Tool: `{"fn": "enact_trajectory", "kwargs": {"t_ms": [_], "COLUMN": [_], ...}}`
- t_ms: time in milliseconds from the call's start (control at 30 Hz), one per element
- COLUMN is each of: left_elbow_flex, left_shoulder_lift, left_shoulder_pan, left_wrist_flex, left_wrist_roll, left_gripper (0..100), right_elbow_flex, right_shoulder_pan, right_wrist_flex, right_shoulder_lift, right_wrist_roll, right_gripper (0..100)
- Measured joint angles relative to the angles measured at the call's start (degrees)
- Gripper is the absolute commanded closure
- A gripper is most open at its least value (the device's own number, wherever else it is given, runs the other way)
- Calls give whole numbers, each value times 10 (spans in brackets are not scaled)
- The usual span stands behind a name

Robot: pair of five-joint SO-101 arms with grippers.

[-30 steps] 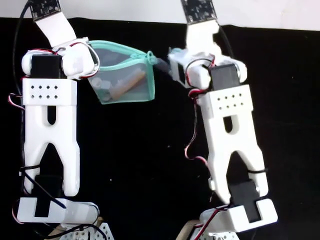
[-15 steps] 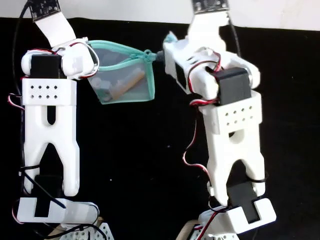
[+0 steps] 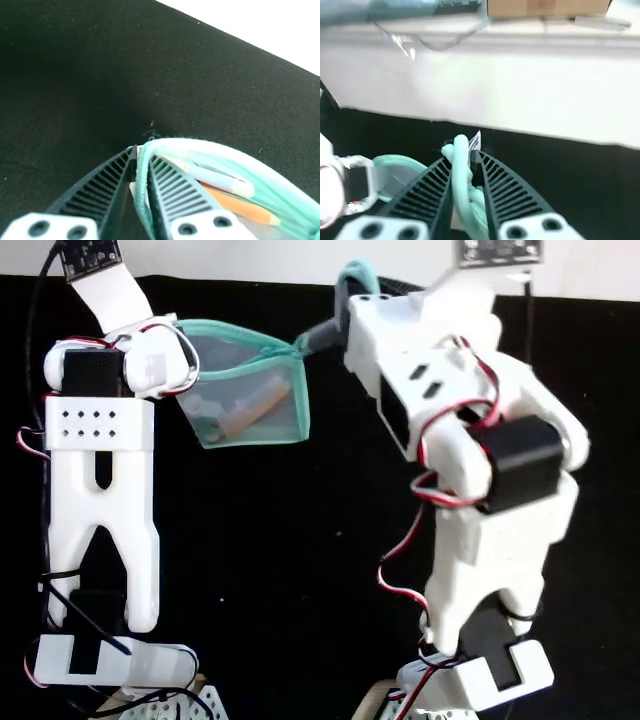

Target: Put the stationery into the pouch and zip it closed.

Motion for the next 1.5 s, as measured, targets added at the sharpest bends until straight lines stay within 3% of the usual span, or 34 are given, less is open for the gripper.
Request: {"fn": "enact_trajectory", "kwargs": {"t_ms": [100,300,533,700,1167,1500], "left_elbow_flex": [1,-5,-45,-86,-182,-184], "left_shoulder_lift": [0,1,5,11,12,12], "left_shoulder_pan": [0,1,-1,14,164,189], "left_wrist_flex": [-11,-21,-24,-24,23,25], "left_wrist_roll": [0,4,-1,-76,-262,-288], "left_gripper": [979,845,842,842,842,842], "right_elbow_flex": [-33,-85,-98,-98,-122,-248], "right_shoulder_pan": [-1,-2,-2,-2,40,40], "right_wrist_flex": [13,45,61,61,61,61], "right_shoulder_lift": [-1,-1,-1,-1,-6,-7], "right_wrist_roll": [0,0,0,0,0,0], "right_gripper": [992,992,992,992,992,992]}}
